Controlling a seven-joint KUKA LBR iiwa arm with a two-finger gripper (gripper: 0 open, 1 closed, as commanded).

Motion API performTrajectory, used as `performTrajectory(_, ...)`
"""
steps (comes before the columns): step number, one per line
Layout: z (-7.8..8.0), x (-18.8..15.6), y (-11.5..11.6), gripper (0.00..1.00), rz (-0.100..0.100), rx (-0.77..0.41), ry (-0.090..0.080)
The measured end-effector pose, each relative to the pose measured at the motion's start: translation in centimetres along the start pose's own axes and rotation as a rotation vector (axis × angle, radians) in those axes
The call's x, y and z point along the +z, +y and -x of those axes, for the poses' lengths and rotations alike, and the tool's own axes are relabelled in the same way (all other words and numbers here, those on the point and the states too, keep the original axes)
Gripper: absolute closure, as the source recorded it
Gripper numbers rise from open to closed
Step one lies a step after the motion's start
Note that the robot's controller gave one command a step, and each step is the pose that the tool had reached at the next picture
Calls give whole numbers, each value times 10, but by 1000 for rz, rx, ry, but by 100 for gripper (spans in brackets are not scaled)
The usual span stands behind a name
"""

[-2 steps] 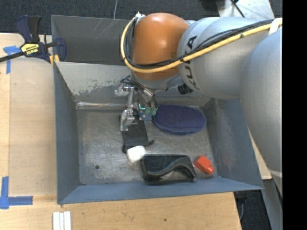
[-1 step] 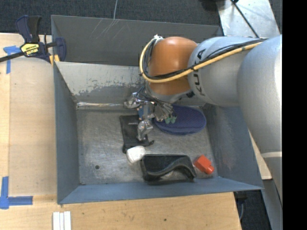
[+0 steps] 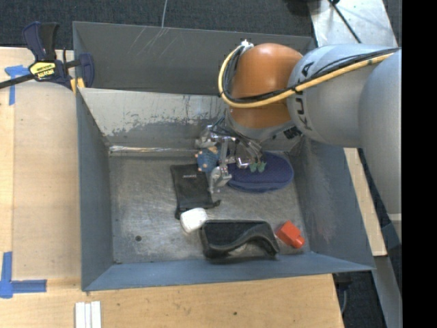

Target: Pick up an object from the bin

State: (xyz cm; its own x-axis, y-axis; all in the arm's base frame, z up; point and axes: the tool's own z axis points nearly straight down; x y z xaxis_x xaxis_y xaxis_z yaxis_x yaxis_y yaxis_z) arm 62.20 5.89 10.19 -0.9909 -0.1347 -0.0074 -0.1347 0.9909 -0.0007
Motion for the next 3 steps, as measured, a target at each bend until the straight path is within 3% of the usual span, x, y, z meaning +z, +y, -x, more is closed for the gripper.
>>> performTrajectory(1, -7, -3, 37, 0, 2, 277, 7)
performTrajectory(2, -10, 27, 30, 0, 4, 310, -2)
performTrajectory(3, -11, 26, 4, 0, 8, 452, -1)
